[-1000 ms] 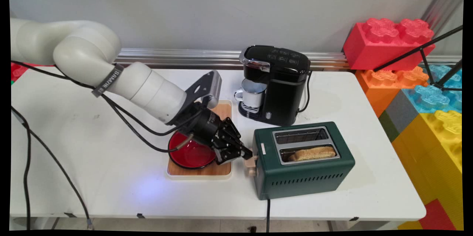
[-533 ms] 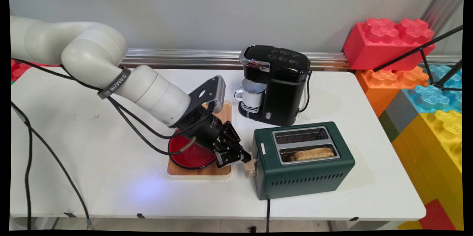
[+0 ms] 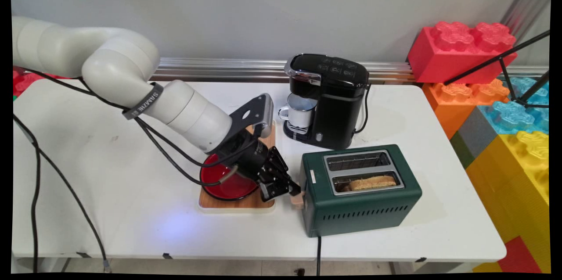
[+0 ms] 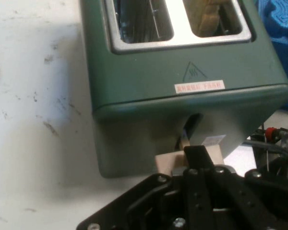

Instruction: Press the toaster switch

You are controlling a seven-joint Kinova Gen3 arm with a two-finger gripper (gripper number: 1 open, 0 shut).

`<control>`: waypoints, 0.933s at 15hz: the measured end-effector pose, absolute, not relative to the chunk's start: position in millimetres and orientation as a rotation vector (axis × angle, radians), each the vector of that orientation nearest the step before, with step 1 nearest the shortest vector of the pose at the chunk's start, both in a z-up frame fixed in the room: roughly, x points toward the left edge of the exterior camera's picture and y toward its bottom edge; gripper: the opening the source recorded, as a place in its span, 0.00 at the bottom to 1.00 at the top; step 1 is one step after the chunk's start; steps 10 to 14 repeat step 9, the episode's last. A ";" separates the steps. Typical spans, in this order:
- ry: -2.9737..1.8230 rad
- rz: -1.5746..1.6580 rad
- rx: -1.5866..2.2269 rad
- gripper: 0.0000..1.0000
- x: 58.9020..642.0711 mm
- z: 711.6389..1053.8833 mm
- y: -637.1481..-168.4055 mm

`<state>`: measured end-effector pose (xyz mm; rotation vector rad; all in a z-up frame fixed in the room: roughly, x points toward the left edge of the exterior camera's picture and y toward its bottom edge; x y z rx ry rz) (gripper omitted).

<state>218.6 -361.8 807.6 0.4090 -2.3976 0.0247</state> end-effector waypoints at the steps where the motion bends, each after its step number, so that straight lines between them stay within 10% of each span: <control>1: -2.402 0.024 0.409 0.00 218.4 807.3 -361.7; 14: -2.430 0.022 0.403 0.00 217.6 807.7 -361.1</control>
